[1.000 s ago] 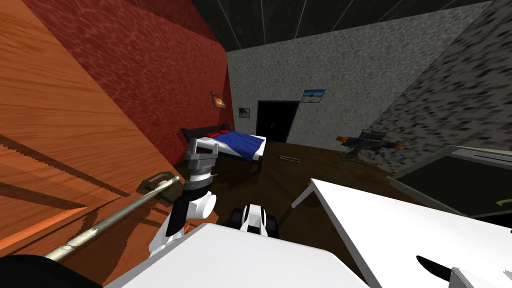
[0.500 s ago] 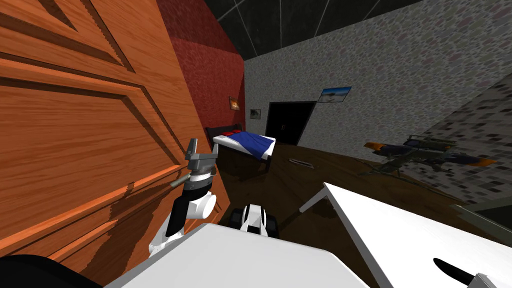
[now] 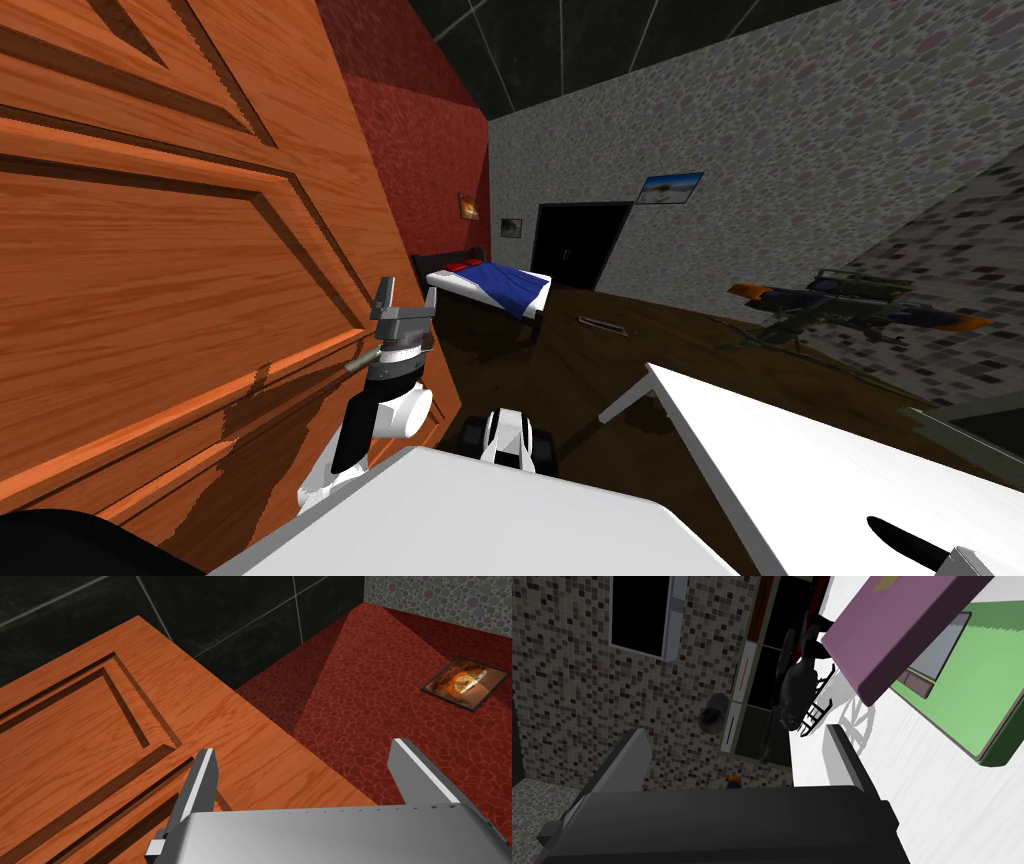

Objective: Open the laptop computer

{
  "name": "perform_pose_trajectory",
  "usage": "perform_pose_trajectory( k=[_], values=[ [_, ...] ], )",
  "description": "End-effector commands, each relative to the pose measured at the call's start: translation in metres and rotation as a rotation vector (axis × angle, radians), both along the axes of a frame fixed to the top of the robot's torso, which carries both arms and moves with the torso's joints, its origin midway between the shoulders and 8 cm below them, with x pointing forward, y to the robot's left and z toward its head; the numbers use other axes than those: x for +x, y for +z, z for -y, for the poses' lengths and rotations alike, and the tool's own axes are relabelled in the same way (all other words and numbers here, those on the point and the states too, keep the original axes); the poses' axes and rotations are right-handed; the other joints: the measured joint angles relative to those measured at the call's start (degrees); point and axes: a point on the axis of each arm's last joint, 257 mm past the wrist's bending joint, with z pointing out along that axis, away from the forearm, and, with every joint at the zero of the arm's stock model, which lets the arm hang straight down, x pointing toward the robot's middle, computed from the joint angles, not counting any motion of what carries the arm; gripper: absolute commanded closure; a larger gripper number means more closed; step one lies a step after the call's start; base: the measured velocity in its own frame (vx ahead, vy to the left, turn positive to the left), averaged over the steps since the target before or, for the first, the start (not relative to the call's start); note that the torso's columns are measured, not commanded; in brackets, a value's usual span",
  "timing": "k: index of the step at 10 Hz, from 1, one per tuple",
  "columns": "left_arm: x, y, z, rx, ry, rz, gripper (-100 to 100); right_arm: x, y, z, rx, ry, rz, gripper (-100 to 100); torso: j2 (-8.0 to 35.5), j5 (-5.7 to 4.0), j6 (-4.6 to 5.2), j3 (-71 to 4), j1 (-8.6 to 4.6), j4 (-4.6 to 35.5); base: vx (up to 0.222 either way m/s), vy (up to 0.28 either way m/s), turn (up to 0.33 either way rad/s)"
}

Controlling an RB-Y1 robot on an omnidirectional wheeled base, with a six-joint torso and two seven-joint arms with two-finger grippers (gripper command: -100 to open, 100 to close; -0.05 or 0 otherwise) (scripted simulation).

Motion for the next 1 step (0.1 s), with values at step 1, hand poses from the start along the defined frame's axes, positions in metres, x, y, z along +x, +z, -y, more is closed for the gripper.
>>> perform_pose_trajectory(
  k=[1],
  values=[
    [0.0,0.0,0.0,0.0,0.0,0.0,0,0.0,0.0,0.0,0.0,0.0,0.0,0,0.02,0.0,0.0,0.02,0.01,0.01,0.0,0.0,0.0]
  ],
)
